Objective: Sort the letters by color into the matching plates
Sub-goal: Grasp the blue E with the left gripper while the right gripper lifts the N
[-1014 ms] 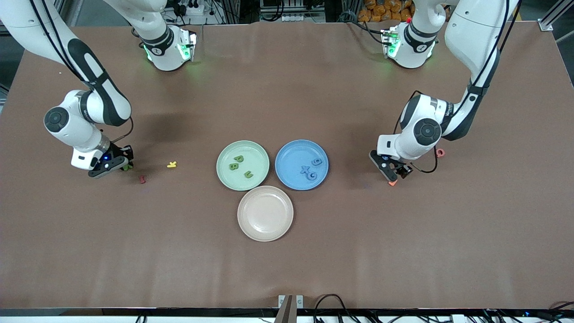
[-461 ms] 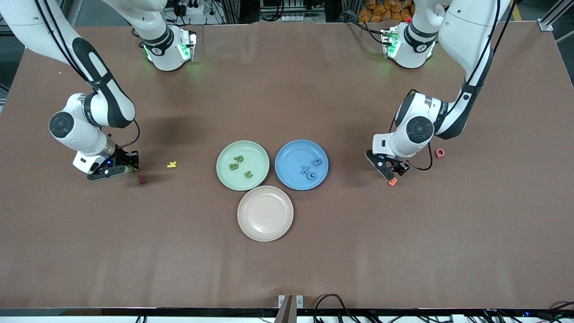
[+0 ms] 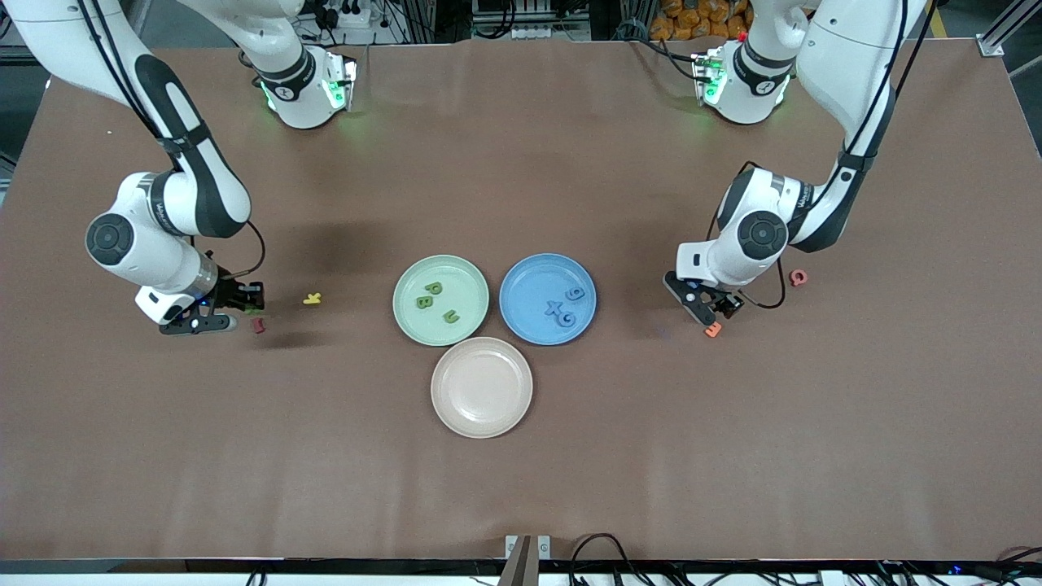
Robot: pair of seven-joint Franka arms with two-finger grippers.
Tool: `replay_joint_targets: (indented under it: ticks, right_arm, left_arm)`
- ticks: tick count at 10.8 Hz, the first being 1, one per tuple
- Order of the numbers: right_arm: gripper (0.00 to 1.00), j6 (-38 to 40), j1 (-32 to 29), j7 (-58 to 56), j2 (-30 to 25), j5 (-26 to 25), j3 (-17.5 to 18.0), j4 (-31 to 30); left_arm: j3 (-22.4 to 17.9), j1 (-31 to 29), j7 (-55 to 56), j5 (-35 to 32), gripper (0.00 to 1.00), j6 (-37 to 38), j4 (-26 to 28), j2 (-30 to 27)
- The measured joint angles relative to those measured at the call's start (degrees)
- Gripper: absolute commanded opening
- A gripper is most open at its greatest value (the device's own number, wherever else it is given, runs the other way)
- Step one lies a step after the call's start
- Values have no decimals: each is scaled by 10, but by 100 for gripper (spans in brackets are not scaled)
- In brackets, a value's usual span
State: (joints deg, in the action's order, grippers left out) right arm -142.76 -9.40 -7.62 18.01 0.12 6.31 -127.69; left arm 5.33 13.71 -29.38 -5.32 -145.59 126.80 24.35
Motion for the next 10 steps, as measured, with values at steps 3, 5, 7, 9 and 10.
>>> replay_joint_targets:
  ticks: [3, 5, 7, 9, 10]
  right_arm:
    - [23, 2, 36, 11, -9, 116, 1, 5]
    - [23, 2, 64, 58, -12, 148, 1, 10]
    - [23, 2, 95, 121, -12, 162, 1, 16]
    - [23, 2, 121, 165, -12, 180, 2, 17]
    - [23, 2, 131, 185, -12, 186, 2, 18]
  left_arm:
    - [-1, 1, 16, 0, 100, -23, 6, 0]
    - [-1, 4, 24, 0, 100, -33, 11, 0]
    - [-1, 7, 25, 0, 100, -34, 12, 0]
    - [-1, 8, 25, -5, 100, -34, 13, 2]
    - [-1, 8, 25, -5, 100, -34, 14, 3]
